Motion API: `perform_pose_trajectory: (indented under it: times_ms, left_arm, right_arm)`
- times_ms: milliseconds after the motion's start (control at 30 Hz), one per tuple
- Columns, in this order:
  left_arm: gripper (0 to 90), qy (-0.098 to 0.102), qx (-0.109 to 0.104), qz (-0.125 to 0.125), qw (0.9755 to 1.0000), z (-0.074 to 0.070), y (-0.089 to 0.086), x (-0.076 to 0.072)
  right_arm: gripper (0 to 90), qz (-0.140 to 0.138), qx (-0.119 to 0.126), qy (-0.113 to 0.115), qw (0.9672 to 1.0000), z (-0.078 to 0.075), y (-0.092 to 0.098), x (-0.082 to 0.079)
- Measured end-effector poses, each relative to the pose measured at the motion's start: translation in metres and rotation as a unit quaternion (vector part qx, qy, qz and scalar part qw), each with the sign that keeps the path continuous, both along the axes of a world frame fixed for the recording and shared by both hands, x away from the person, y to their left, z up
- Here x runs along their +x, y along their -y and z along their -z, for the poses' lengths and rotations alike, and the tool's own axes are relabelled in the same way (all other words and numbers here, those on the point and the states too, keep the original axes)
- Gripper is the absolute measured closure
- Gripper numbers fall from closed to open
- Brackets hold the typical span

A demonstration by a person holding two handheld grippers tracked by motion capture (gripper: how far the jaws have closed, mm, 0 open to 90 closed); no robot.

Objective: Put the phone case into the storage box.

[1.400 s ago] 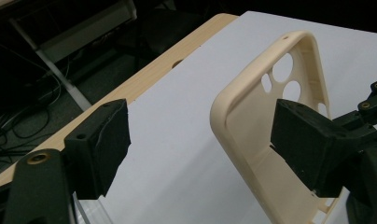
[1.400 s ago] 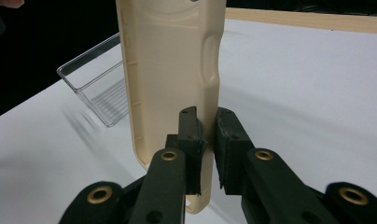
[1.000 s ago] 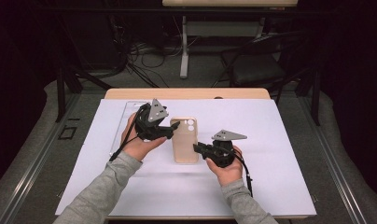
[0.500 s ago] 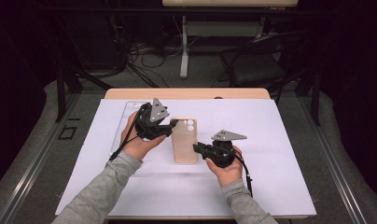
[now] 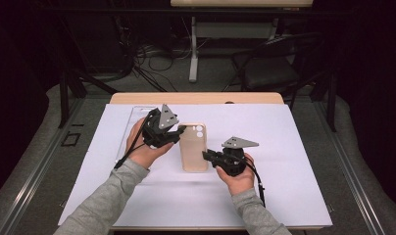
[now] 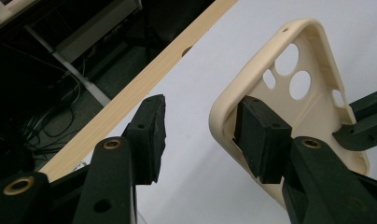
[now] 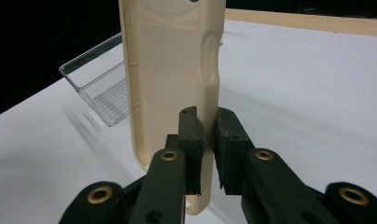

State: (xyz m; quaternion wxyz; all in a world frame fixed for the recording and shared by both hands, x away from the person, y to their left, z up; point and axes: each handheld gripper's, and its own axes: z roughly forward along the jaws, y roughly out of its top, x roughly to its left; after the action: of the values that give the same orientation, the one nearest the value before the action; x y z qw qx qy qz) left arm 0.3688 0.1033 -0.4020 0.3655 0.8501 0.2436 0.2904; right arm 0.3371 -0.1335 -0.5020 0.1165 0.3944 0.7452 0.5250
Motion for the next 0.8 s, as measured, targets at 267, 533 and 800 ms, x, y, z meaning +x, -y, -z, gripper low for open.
perform_pose_trajectory:
  times_ms: [267,533,800]
  left_arm:
    - [59.7,-0.013,-0.003,0.01,0.9999,-0.0004,0.0012,0.0001]
    - [68.9,-0.016,0.01,0.015,0.9997,-0.0017,0.0037,-0.0011]
    - [76.6,-0.022,0.011,0.017,0.9996,-0.0032,0.0042,-0.0012]
  right_arm:
    - [82.3,-0.002,-0.001,0.002,1.0,0.0,-0.0004,-0.0002]
    - [82.3,-0.002,-0.002,0.002,1.0,-0.0002,-0.0004,-0.0004]
    - [82.3,-0.001,-0.001,0.002,1.0,-0.0003,-0.0002,-0.0004]
